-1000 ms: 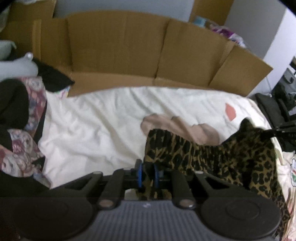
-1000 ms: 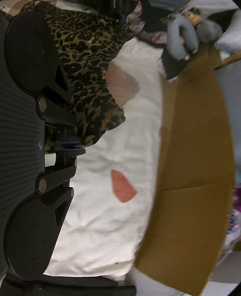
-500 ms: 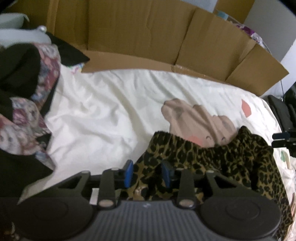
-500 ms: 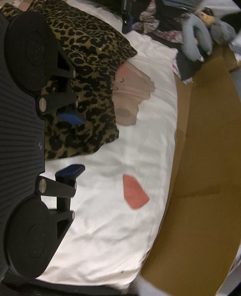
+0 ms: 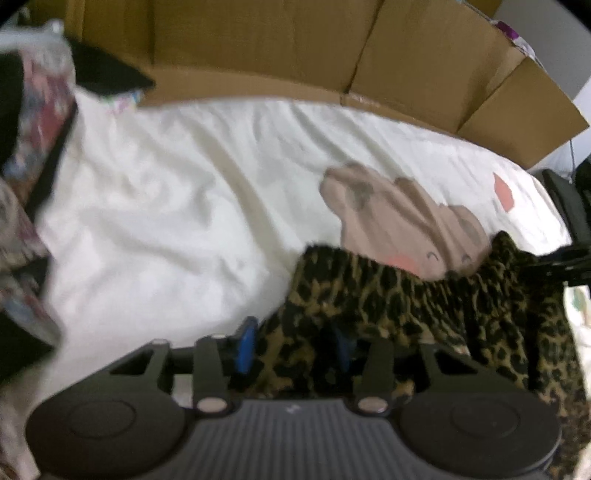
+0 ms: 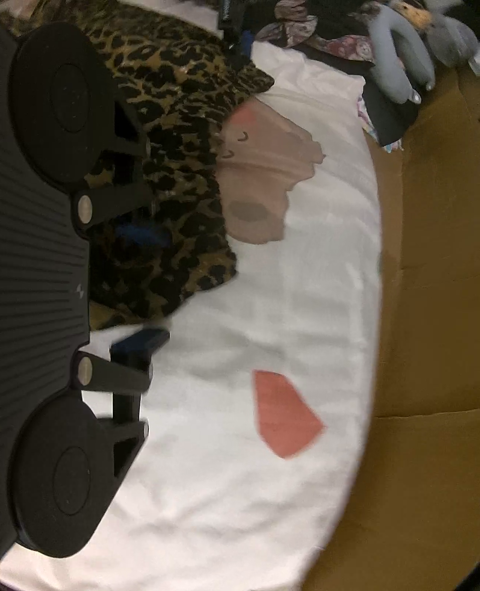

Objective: Fold clothes

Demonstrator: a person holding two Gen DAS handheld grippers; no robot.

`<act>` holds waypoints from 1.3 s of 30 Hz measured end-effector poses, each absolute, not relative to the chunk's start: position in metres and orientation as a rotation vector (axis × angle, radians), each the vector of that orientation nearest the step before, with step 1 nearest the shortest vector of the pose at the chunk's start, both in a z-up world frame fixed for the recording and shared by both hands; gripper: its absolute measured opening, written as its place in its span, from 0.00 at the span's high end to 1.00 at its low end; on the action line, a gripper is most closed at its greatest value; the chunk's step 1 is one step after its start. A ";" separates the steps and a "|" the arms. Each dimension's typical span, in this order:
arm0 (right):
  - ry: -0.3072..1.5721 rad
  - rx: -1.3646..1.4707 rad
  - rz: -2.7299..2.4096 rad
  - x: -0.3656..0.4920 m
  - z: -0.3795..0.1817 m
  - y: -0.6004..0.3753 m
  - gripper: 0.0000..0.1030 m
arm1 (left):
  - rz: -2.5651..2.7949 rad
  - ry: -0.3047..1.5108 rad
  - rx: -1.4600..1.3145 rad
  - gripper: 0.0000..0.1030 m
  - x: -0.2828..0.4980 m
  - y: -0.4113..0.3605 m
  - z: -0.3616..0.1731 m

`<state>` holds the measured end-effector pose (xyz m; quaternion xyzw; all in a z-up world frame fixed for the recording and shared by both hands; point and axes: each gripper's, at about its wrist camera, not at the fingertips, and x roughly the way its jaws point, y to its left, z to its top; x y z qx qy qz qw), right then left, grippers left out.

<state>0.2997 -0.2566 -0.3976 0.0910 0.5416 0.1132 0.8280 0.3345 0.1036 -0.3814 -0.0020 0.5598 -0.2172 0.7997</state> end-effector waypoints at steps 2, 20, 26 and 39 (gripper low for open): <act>1.144 0.177 0.239 0.298 -0.394 -0.255 0.89 | -0.472 1.202 0.037 0.90 0.329 0.099 -0.382; 0.876 0.064 0.166 0.312 -0.303 -0.264 0.99 | -0.419 0.909 0.066 0.97 0.345 0.099 -0.292; 0.856 0.031 0.160 0.340 -0.290 -0.253 0.99 | -0.376 0.879 0.085 0.97 0.366 0.096 -0.287; 0.885 0.062 0.050 0.405 -0.311 -0.244 0.79 | -0.220 0.978 0.152 0.62 0.419 0.084 -0.321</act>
